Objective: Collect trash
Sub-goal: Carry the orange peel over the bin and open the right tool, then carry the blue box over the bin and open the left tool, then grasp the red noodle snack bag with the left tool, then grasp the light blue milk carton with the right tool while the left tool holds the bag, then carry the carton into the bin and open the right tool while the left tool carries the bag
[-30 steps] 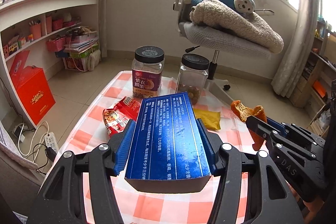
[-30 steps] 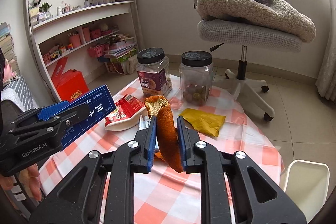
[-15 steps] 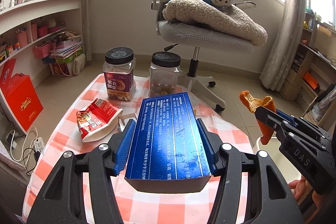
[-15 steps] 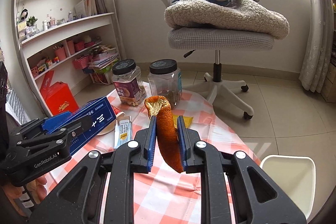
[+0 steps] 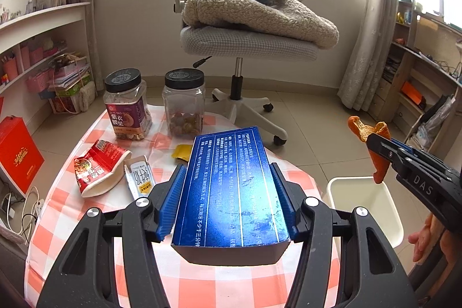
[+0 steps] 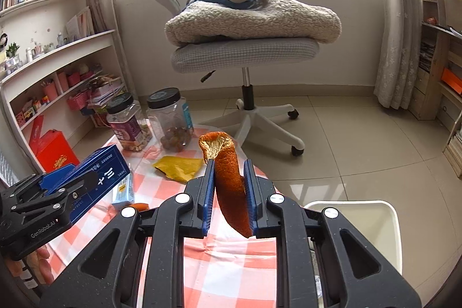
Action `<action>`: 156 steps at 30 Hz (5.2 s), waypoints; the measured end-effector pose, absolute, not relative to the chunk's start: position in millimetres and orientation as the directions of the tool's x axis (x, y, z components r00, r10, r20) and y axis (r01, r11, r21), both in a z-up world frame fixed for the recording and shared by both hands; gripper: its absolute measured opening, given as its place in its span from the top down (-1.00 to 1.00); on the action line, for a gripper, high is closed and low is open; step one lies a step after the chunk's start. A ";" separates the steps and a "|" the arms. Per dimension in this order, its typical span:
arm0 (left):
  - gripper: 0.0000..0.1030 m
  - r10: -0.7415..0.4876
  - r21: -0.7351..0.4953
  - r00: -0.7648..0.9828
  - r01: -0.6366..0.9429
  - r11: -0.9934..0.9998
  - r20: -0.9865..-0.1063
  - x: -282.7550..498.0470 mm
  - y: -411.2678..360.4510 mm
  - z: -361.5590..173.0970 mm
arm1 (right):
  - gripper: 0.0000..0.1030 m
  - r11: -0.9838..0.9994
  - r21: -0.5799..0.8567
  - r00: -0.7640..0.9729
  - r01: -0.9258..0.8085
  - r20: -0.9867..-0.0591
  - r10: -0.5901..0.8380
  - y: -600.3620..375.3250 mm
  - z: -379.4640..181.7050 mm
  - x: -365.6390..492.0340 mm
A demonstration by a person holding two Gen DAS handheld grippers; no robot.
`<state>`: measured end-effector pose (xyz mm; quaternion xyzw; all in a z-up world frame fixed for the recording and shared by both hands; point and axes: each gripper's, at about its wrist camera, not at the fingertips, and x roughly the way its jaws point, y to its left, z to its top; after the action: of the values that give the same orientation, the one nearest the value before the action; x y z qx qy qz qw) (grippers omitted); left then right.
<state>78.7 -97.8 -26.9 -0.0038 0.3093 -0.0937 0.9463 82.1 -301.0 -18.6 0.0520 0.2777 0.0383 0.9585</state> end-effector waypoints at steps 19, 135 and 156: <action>-0.10 -0.348 -0.098 0.701 0.371 0.923 -0.622 71.5 -215.0 -36.4 | -0.43 0.918 0.164 0.795 0.362 -0.568 -0.212 -446.7 -29.4 47.9; 0.46 -0.054 -0.348 0.657 -0.326 0.879 -0.752 188.3 210.9 -51.2 | -0.09 0.921 0.277 0.406 -0.273 -0.835 0.371 1.0 -136.6 268.6; 0.46 -0.086 -0.318 0.739 -0.180 0.931 -0.669 123.7 126.6 -13.6 | -0.09 0.941 0.222 0.663 -0.256 -0.668 0.338 -87.8 -43.2 197.5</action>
<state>123.7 126.6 -13.6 -0.1840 0.3605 0.0257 0.9141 197.5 -87.8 -43.2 0.0545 0.3765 0.1629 0.9104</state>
